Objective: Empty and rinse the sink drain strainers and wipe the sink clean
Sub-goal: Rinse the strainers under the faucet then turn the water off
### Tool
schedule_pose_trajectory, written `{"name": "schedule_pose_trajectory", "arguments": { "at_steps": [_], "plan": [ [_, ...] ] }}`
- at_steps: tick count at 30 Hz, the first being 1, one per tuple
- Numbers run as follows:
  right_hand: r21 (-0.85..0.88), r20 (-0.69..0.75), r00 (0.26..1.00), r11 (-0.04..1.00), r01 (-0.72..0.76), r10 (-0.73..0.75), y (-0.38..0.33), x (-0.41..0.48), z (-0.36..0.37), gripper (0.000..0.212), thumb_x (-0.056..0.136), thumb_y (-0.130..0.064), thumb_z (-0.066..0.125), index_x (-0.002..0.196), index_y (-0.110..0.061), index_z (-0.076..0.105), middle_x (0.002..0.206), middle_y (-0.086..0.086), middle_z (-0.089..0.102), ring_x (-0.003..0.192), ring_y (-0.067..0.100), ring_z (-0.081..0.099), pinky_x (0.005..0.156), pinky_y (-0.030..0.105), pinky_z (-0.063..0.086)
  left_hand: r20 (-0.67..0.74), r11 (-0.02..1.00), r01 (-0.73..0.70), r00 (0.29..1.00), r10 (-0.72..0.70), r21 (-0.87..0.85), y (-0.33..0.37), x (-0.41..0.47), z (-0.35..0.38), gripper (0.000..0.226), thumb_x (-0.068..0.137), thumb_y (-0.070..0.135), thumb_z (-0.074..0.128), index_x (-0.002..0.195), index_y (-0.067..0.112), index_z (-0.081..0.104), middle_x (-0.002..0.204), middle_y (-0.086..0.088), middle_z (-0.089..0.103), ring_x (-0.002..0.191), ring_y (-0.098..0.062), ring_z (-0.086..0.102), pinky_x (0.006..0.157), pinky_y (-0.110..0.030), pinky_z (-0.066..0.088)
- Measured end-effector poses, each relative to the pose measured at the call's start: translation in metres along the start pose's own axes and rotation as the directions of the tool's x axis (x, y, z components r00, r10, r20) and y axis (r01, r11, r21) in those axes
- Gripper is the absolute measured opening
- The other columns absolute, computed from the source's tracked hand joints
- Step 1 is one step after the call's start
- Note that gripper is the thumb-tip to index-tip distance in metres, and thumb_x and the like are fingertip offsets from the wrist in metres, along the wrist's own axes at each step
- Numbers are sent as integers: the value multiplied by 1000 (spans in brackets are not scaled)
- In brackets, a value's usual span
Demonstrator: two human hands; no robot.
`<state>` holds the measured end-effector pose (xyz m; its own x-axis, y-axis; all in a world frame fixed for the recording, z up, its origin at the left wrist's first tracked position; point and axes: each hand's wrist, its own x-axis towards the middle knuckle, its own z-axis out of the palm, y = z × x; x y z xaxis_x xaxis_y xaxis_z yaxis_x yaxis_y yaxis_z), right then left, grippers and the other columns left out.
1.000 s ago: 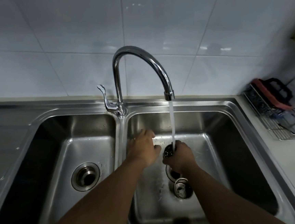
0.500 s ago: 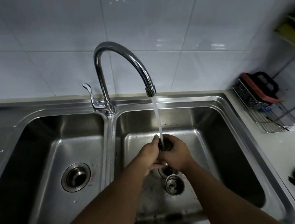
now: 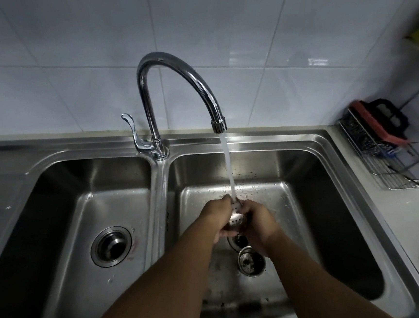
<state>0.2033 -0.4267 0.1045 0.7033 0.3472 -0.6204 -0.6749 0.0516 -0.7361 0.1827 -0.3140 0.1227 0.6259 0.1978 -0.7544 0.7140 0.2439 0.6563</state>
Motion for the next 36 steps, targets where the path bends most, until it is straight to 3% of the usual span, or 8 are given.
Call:
{"name": "schedule_pose_trajectory", "arguments": {
  "at_steps": [3, 6, 9, 13, 21, 27, 32, 36],
  "plan": [
    [169, 30, 999, 985, -22, 17, -2, 0, 2, 52, 87, -23, 43, 122, 11, 60, 98, 24, 70, 89, 35, 67, 83, 46, 53, -67, 995, -41, 997, 48, 94, 1, 3, 3, 38, 101, 43, 44, 117, 19, 67, 114, -9, 66, 100, -29, 67, 69, -40, 63],
    [180, 28, 998, 982, -59, 54, -2, 3, 3, 57, 103, -39, 39, 119, 10, 64, 92, 22, 73, 74, 29, 72, 59, 33, 56, -122, 979, -82, 987, 106, 186, 1, 6, 6, 35, 97, 41, 46, 116, 17, 64, 110, -9, 68, 96, -29, 67, 82, -44, 61],
    [106, -57, 996, 992, -64, 70, 5, 6, 2, 48, 105, -40, 43, 118, -1, 68, 103, 24, 74, 82, 29, 74, 66, 35, 57, -137, 975, -125, 979, 151, 186, -1, 8, 8, 32, 94, 35, 47, 117, 19, 63, 112, -8, 67, 101, -29, 65, 91, -46, 56],
    [96, -52, 995, 992, -80, 85, 9, 10, -2, 44, 103, -37, 47, 122, -1, 65, 91, 17, 74, 72, 26, 71, 63, 37, 48, -148, 990, -128, 980, 135, 60, -4, 12, 7, 23, 96, 25, 45, 101, 19, 67, 99, -6, 69, 90, -26, 67, 89, -45, 57],
    [-94, 28, 1000, 996, 10, -7, 4, 9, -11, 33, 90, -38, 68, 111, -13, 74, 102, 12, 77, 85, 24, 76, 66, 34, 56, -59, 992, -8, 998, 1, -126, -8, 13, 5, 35, 97, 34, 41, 95, 14, 70, 87, -8, 69, 79, -24, 67, 66, -36, 58],
    [-144, 71, 991, 982, 125, -116, 5, 12, -15, 29, 81, -8, 79, 109, -11, 75, 106, 18, 75, 96, 38, 73, 90, 53, 58, -23, 983, 46, 998, -51, -176, -9, 15, 1, 39, 100, 18, 35, 96, 11, 73, 85, -10, 77, 76, -26, 73, 62, -34, 58],
    [-231, 79, 984, 958, 171, -157, 3, 15, -13, 47, 66, 13, 78, 106, -12, 76, 100, 14, 77, 98, 38, 73, 82, 42, 62, -2, 984, 62, 998, -63, -167, -8, 17, -5, 42, 102, 22, 34, 96, 13, 74, 85, -7, 78, 79, -24, 70, 66, -35, 59],
    [-576, 10, 953, 777, 254, -304, -4, 19, -7, 66, 57, -6, 92, 118, -18, 70, 103, -5, 75, 96, 17, 72, 79, 22, 58, -25, 998, -43, 999, 42, -36, -2, 21, -5, 35, 96, 39, 48, 93, 18, 76, 90, -3, 77, 88, -22, 71, 83, -37, 58]
  ]
}}
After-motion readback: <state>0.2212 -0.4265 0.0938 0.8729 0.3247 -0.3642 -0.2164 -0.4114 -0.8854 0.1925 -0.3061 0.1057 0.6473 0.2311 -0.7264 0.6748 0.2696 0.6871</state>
